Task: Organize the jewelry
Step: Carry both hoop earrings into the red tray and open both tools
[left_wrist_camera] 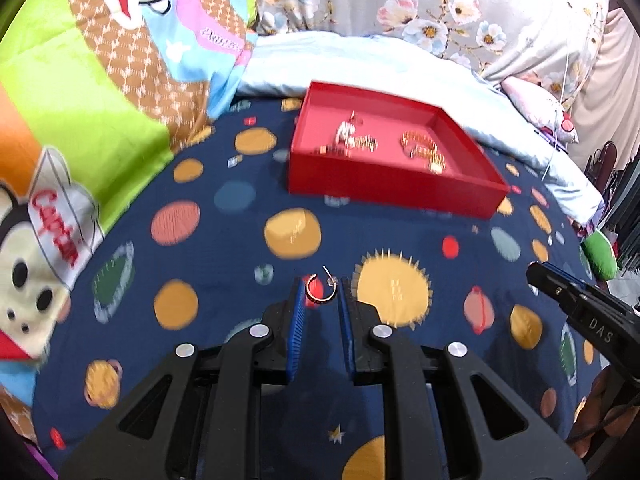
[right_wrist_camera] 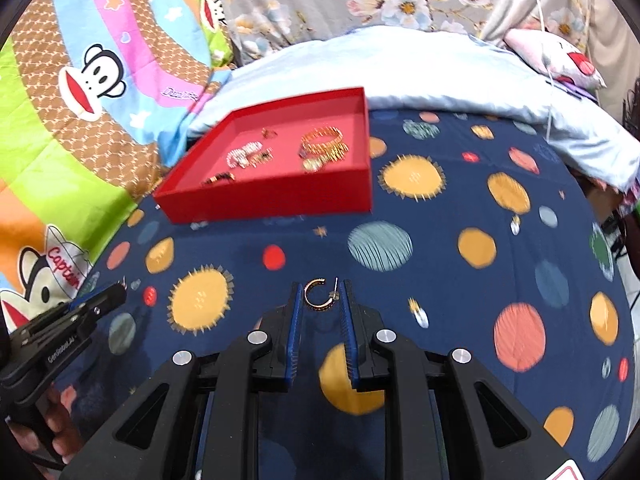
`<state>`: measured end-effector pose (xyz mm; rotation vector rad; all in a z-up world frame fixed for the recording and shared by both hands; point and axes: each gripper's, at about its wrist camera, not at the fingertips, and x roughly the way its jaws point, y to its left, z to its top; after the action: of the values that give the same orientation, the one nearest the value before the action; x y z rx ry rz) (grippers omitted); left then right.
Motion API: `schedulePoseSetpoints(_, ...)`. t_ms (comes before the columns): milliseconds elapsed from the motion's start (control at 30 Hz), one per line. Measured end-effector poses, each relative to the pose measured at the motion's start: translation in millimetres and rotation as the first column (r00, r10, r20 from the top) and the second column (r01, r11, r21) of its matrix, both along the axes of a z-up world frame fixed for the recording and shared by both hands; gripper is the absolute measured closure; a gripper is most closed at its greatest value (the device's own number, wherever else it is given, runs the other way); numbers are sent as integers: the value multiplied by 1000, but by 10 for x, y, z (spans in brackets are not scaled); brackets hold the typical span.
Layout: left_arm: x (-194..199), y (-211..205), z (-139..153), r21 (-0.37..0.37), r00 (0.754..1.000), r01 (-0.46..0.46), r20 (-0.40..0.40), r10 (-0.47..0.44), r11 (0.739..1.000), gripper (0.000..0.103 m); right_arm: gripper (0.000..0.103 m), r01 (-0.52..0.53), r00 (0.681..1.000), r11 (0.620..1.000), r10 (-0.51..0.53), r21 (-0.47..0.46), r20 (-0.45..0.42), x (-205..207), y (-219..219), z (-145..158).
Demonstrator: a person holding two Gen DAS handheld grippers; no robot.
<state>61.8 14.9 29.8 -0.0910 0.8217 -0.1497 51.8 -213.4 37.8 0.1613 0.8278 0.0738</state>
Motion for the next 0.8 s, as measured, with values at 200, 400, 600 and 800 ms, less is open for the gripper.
schedulePoseSetpoints(200, 317, -41, 269, 8, 999, 8, 50, -8, 1000, 87, 86, -35, 998, 999, 35, -9, 46, 298, 55, 209)
schedulePoseSetpoints(400, 748, -182, 499, 27, 995, 21, 95, -23, 999, 87, 86, -52, 997, 999, 51, 8, 66, 693, 57, 318)
schedulePoseSetpoints(600, 1158, -375, 565, 21, 992, 50, 112, -53, 998, 87, 86, -84, 995, 996, 82, 33, 49, 1140, 148, 277)
schedulePoseSetpoints(800, 1513, -546, 430, 17, 995, 63, 77, -64, 998, 87, 86, -119, 993, 992, 119, 32, 11, 1458, 328, 80)
